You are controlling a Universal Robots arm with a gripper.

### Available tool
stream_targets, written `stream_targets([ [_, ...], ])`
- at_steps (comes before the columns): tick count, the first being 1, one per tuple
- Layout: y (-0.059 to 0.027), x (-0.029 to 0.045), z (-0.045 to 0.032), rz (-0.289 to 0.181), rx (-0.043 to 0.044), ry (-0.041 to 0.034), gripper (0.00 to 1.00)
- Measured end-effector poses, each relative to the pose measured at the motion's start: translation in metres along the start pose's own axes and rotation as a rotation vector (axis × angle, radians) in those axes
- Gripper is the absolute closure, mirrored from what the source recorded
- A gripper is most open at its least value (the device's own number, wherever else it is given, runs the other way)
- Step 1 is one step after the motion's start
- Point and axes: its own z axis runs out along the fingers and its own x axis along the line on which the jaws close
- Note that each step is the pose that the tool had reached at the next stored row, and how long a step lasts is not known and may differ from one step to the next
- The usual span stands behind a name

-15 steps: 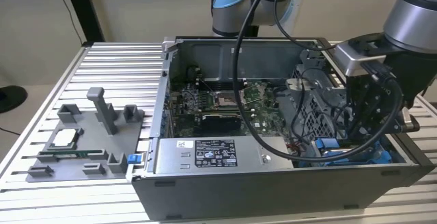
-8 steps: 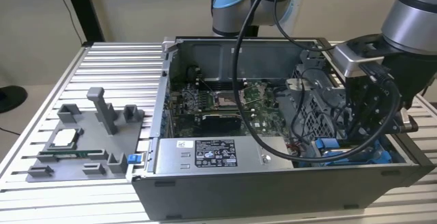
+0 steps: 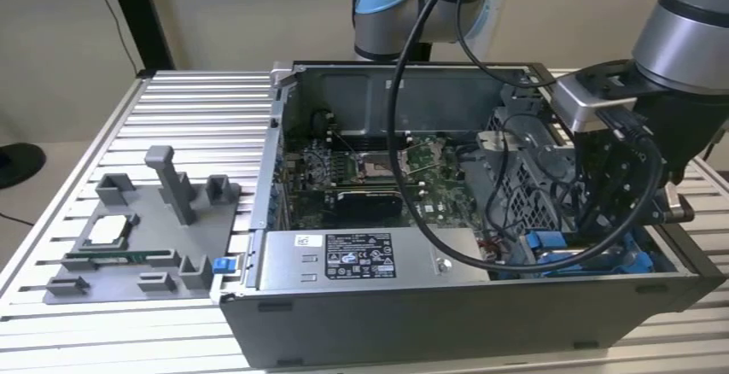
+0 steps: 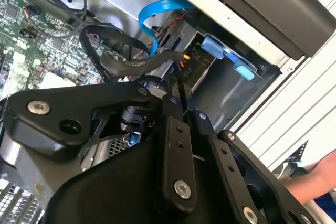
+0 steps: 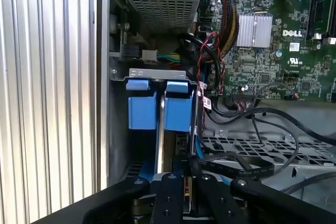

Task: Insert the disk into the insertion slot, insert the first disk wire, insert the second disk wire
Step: 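Insert the second disk wire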

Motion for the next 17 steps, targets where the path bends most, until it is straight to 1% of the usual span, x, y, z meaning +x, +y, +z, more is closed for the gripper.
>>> stream_targets([
  [4, 0.0002, -0.0001, 0.0036, 0.0, 0.0, 0.0034, 1.0],
  [7, 0.0004, -0.0002, 0.0064, 0.0, 0.0001, 0.0025, 1.0],
  [12, 0.0004, -0.0002, 0.0066, 0.0, 0.0001, 0.0023, 1.0],
  [13, 0.0003, -0.0005, 0.0073, 0.0, 0.0002, 0.0001, 0.0],
  [14, 0.0003, -0.0005, 0.0083, 0.0, 0.0002, -0.0015, 0.0],
  [15, 0.0003, -0.0004, 0.008, 0.0, 0.0003, -0.0008, 0.0],
  [17, 0.0002, -0.0002, 0.0036, 0.0, 0.0, 0.0019, 0.0],
])
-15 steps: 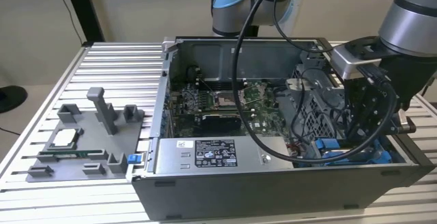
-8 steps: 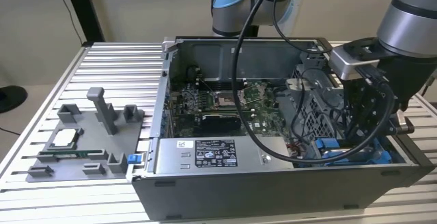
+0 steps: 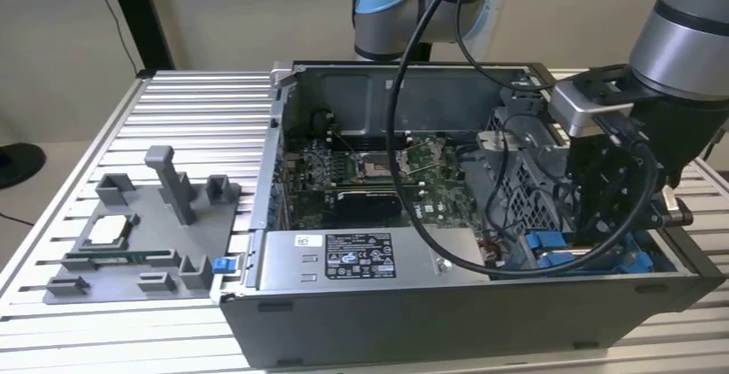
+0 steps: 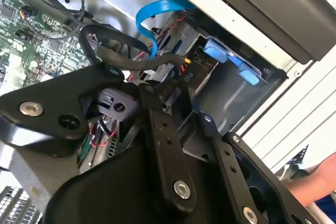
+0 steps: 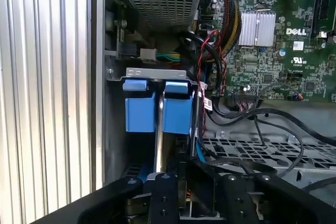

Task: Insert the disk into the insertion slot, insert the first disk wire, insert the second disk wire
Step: 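Insert the second disk wire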

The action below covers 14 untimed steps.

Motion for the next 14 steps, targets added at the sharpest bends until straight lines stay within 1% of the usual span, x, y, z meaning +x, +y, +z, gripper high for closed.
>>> stream_targets([
  [1, -0.0002, 0.0002, -0.0034, 0.0, -0.0002, -0.0003, 0.0],
  [8, -0.0018, 0.0013, -0.0348, 0.0, -0.0014, 0.0001, 0.0],
  [10, -0.0022, 0.0016, -0.0421, 0.0, -0.0016, 0.0001, 0.0],
  [14, -0.0028, 0.002, -0.0535, 0.0, -0.0017, 0.0001, 0.0],
])
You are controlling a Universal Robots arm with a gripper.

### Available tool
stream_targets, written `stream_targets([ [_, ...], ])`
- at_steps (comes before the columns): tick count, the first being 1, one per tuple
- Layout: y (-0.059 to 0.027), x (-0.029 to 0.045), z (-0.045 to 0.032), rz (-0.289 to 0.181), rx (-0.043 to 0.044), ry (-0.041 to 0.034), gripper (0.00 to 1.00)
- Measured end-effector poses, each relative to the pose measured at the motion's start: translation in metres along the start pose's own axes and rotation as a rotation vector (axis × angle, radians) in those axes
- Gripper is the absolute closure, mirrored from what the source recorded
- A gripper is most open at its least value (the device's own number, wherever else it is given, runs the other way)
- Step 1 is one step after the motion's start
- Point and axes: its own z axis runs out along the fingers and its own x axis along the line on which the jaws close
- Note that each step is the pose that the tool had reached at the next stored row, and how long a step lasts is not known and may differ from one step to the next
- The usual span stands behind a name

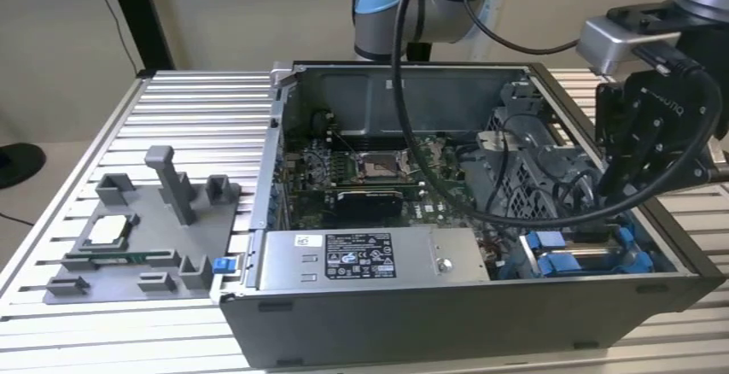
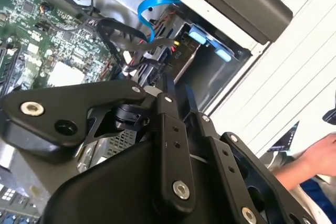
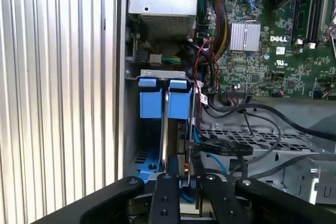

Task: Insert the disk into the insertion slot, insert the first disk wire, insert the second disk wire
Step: 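Insert the second disk wire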

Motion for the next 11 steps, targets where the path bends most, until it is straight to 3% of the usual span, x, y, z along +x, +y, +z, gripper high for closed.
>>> stream_targets([
  [11, 0.0, 0.0, -0.0006, 0.0, 0.0, -0.0002, 0.0],
])
